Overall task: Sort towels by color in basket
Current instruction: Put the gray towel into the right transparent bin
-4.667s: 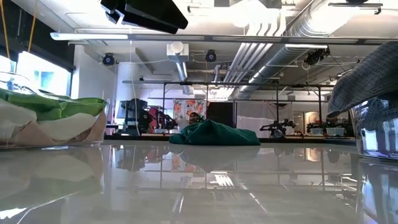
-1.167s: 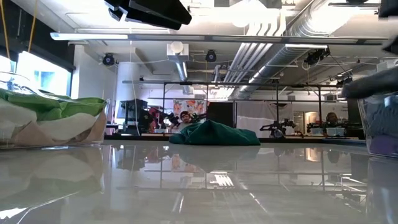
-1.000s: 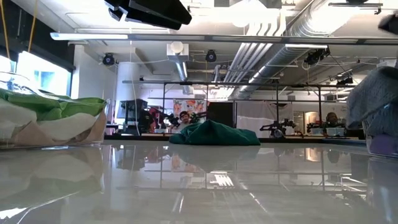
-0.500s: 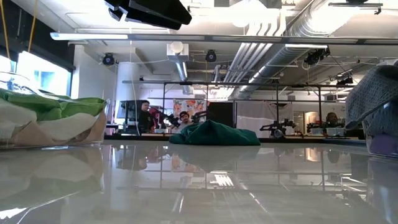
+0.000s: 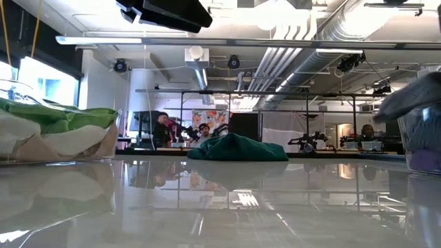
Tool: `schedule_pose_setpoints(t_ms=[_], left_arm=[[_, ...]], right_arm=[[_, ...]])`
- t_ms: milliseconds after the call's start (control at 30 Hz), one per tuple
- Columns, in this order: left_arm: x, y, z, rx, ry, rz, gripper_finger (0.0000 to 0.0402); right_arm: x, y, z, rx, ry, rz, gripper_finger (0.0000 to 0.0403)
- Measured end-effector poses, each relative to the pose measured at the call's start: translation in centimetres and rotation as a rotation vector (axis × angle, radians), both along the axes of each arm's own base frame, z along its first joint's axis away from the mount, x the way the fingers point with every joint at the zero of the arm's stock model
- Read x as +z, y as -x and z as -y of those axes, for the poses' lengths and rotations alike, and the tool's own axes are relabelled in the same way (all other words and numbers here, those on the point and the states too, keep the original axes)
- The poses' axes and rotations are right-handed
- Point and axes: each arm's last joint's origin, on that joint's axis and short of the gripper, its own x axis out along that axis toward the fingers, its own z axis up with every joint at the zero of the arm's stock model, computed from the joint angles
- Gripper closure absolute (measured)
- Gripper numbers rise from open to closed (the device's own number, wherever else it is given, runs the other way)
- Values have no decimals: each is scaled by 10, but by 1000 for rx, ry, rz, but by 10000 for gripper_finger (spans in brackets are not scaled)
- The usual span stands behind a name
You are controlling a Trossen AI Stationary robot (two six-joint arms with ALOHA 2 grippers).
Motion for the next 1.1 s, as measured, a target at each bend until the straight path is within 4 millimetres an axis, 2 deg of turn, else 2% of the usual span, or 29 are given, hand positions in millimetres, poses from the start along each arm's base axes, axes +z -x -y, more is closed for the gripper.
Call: schedule_pose_setpoints(t_ms=[133, 300, 533, 733, 933, 1100], left_arm=[[0, 0, 0, 0, -1, -1, 225], [0, 0, 0, 0, -1, 0, 225], [0, 0, 0, 0, -1, 0, 225], [0, 0, 0, 0, -1, 0, 225], [0, -2, -2, 12, 28, 14, 225], [-1, -11, -17, 11, 122, 9, 225]], right_arm=[[-23, -6, 4, 21, -38, 39, 208], [-42, -10, 13, -8, -47, 78, 208], [-44, -15, 16, -13, -13, 135, 208], [-14, -18, 13, 29, -9, 143, 208], [31, -20, 10, 118, -24, 159, 208], [73, -26, 6, 250, -37, 232, 208]])
